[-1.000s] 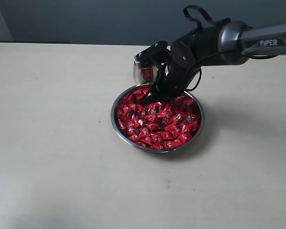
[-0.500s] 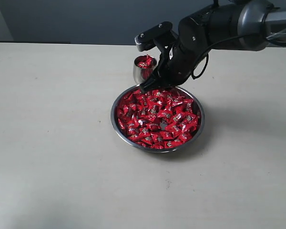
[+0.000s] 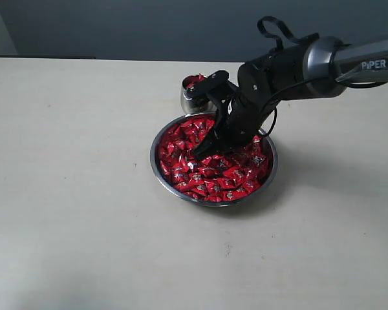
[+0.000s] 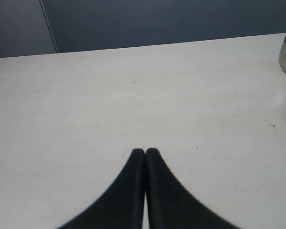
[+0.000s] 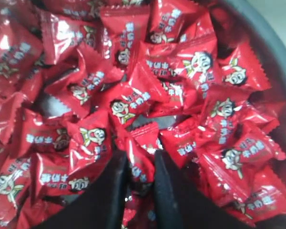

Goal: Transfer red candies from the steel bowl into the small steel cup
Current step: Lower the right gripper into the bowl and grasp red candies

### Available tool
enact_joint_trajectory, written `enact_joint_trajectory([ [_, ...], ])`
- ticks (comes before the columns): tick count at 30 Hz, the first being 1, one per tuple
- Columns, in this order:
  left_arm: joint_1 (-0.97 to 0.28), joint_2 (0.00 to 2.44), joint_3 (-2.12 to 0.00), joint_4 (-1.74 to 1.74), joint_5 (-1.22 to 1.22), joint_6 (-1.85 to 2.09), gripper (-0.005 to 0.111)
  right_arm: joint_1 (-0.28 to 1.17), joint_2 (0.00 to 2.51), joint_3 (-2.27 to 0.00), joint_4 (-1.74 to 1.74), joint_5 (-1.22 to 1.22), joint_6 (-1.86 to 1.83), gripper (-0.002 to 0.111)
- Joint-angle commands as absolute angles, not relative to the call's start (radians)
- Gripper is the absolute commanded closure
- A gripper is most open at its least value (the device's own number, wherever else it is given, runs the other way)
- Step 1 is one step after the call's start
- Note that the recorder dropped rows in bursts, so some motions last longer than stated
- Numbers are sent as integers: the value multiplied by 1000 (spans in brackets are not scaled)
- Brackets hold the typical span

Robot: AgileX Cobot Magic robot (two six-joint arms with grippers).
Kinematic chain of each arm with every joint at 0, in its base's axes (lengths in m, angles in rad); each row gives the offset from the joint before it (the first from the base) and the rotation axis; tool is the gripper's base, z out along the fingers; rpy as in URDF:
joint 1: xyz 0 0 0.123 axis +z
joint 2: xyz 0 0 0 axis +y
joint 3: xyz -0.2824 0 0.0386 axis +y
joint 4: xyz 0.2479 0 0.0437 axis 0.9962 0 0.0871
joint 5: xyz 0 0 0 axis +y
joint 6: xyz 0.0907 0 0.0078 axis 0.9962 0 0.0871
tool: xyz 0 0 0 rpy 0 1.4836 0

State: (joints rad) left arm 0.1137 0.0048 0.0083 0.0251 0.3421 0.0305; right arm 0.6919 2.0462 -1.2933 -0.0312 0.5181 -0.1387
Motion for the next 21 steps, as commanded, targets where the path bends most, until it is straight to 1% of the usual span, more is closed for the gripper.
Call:
enact_joint_trajectory([
  [1,108,0,0,27,335,29,106,687,2064,-1292,-53,468,-161,103],
  [3,108,0,0,27,335,29,106,687,2067,-1292,-55,453,-165,98],
  [6,108,0,0,27,335,29,106,687,2067,-1292,-57,451,-165,84],
  [9,108,0,0,27,335,29,106,687,2067,-1292,-57,453,-165,73],
  [21,108,0,0,27,335,29,106,689,2067,-1292,-57,434,-176,72],
])
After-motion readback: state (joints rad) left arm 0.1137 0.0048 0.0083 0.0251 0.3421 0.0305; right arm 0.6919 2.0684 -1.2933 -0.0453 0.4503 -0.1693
